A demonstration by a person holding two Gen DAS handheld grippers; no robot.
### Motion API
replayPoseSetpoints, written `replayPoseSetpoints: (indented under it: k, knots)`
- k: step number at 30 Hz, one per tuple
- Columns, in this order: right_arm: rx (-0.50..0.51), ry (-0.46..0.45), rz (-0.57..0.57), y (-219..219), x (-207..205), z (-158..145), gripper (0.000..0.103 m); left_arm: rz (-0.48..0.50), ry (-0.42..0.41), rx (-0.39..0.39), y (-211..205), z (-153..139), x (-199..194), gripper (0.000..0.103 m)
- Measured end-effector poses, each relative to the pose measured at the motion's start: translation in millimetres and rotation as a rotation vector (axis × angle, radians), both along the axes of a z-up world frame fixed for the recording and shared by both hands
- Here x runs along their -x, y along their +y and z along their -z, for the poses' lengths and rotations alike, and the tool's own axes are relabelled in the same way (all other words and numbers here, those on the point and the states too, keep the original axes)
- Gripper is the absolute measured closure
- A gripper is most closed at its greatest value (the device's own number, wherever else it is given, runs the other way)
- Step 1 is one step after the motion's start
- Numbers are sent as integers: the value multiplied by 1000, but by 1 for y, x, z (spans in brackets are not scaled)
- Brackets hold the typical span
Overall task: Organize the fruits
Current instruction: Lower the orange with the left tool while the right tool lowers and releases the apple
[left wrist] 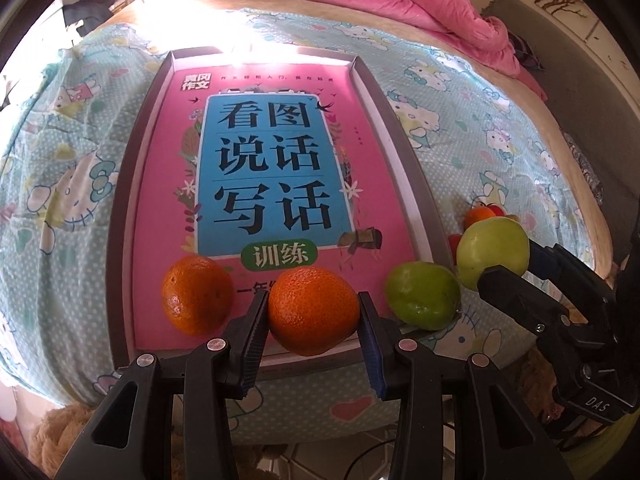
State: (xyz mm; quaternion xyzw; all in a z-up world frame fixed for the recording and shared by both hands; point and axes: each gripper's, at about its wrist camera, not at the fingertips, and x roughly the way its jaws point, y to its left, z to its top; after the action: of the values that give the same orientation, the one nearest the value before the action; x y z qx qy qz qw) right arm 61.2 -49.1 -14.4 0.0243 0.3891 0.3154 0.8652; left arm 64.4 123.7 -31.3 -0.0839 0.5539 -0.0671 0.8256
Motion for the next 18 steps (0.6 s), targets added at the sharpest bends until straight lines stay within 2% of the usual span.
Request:
replayPoseSetpoints:
  k: [10, 18]
  knots:
    - [41, 15, -21, 27, -19, 10, 52, -15, 28, -53, 4, 11, -5, 59]
    - [87, 36, -24, 42, -35, 20, 52, -25, 31, -66, 7, 14, -7, 59]
